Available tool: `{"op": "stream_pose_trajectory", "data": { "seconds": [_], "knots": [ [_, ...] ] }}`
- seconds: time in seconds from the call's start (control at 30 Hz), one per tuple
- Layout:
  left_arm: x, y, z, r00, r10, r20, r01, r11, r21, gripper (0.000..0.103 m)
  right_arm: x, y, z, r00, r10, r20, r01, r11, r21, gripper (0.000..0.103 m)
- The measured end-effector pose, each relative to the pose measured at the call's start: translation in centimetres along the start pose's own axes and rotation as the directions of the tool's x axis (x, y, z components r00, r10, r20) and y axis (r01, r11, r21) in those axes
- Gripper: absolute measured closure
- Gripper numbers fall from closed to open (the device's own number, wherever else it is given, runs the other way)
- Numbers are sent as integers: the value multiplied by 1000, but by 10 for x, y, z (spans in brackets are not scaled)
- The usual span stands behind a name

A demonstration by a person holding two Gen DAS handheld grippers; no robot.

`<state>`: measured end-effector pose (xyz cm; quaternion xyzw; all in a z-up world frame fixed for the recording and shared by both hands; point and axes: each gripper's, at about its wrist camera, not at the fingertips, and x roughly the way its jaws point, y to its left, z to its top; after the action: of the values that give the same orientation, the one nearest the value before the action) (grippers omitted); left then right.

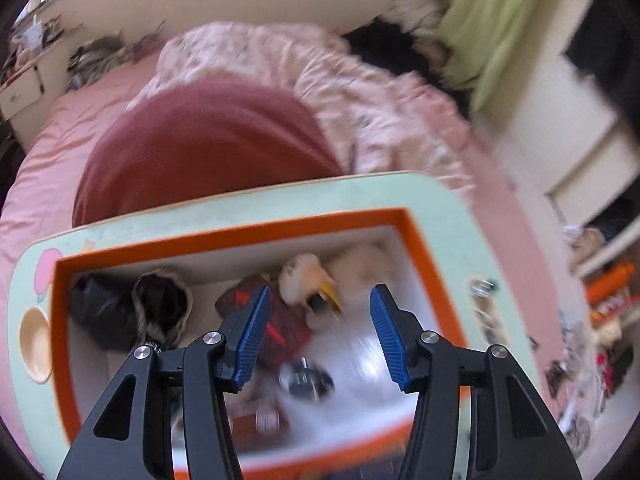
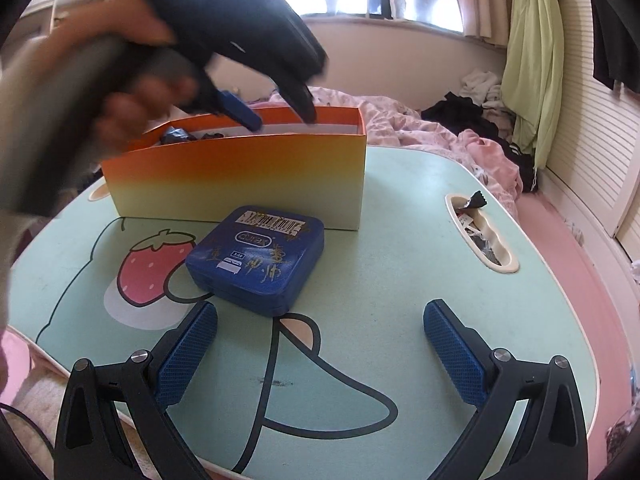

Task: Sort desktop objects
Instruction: 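Reach the left gripper into the box and grasp the bald doll keychain, then place the doll keychain on the table beside the tin, open left gripper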

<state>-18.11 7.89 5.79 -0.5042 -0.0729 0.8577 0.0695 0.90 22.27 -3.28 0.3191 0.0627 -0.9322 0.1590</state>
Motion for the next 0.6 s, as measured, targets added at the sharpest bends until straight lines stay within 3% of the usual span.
{"op": "stream_pose_trajectory", "data": {
  "seconds": [0.1, 0.17, 0.2, 0.33, 0.47, 0.6],
  "knots": [
    [20, 1, 5, 996, 83, -9, -83, 996, -12, 57, 0, 0, 0, 1000, 1, 0, -1, 1000, 2, 0],
    [19, 5, 9, 996, 87, -11, -87, 996, -29, 60, 0, 0, 1, 1000, 1, 0, -1, 1000, 2, 0],
    [18, 5, 10, 996, 84, -18, -85, 996, -29, 67, 1, 0, 1, 1000, 0, 0, 0, 1000, 2, 0],
    [20, -13, -5, 995, 96, -21, -94, 992, 80, 66, 0, -1, 0, 1000, 2, 0, -2, 1000, 2, 0],
    [32, -3, 1, 996, 76, -54, -74, 996, 50, 66, 0, -2, 0, 1000, 3, 0, -3, 1000, 2, 0],
    [21, 9, 2, 1000, -20, -21, 21, 1000, 9, 66, -1, 0, 0, 1000, 2, 2, -2, 1000, 2, 0]
  ]
}}
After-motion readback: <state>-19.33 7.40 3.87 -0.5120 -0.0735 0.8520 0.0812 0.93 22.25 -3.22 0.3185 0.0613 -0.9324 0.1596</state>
